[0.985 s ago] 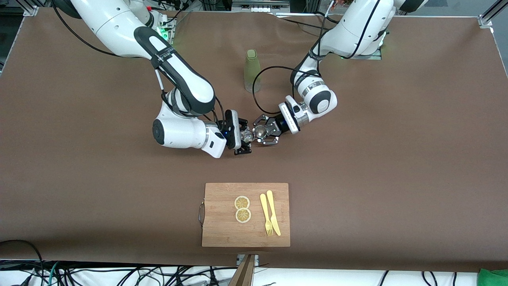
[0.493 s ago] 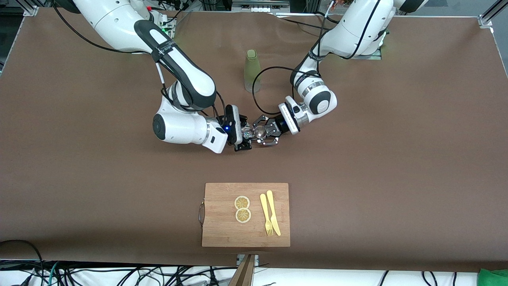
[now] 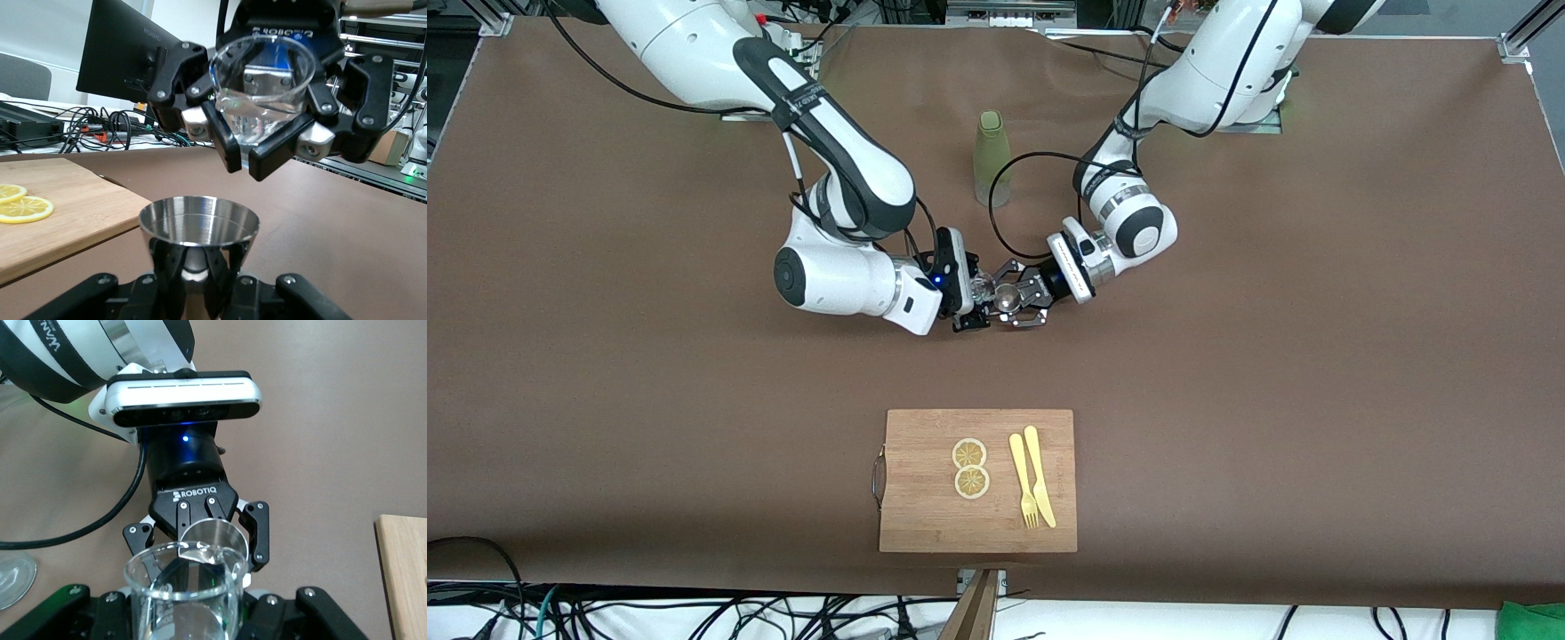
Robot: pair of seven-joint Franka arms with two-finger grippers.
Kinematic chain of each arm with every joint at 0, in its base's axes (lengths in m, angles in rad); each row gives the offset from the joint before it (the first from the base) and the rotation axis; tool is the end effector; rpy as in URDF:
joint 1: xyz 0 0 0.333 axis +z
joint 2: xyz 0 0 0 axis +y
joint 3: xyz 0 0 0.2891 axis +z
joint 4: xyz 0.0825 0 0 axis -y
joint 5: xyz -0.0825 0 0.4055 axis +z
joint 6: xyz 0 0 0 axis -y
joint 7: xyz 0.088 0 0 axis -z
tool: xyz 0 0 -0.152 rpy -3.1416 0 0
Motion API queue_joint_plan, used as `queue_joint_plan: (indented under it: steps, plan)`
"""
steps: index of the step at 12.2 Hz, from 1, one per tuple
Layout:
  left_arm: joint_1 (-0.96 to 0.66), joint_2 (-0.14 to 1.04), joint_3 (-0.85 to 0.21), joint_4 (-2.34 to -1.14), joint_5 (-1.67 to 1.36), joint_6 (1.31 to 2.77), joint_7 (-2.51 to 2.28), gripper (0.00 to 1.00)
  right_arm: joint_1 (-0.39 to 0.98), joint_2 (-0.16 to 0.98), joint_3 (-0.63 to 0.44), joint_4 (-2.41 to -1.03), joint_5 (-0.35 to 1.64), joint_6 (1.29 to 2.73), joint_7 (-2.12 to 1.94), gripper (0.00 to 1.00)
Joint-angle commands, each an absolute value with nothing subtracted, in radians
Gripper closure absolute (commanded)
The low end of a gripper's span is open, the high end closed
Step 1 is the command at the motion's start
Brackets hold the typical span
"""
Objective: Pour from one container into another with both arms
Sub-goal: 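Tilt the glass with the right gripper, pouring into the held jigger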
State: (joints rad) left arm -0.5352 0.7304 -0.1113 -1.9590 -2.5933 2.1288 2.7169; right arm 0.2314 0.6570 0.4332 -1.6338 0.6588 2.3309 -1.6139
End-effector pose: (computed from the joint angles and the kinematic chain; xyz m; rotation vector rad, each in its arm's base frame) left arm 0.4829 -0.4210 0.0617 1.7231 -0.7639 1.2994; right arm 0.5570 0.4433 0.2105 -1.5971 -1.8705 -0.5040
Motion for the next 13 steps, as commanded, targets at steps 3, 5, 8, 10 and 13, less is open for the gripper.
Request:
queue_joint_plan:
  steps: [3, 5, 8, 10, 13]
  plan:
    - [-0.565, 0.736, -0.106, -1.942, -2.744, 2.141, 2.795, 1.0, 0.253, 0.617, 0.43, -1.669, 0.531, 2.339, -1.505, 0.97]
    - [-0.566, 0.738, -0.107, -1.942, -2.744, 2.141, 2.795, 1.0, 0.255, 0.615, 0.43, -1.669, 0.525, 2.339, -1.5, 0.97]
    - [-0.565, 0.738, -0.107, -1.933, -2.744, 2.141, 2.795, 1.0, 0.258, 0.615, 0.43, -1.669, 0.522, 2.339, -1.499, 0.97]
    - [-0.565, 0.738, -0.106, -1.933, -2.744, 2.14, 2.795, 1.0, 0.262, 0.615, 0.43, -1.669, 0.52, 2.339, -1.499, 0.97]
    - [-0.565, 0.738, -0.106, -1.933, -2.744, 2.14, 2.795, 1.0, 0.262, 0.617, 0.429, -1.667, 0.512, 2.339, -1.494, 0.97]
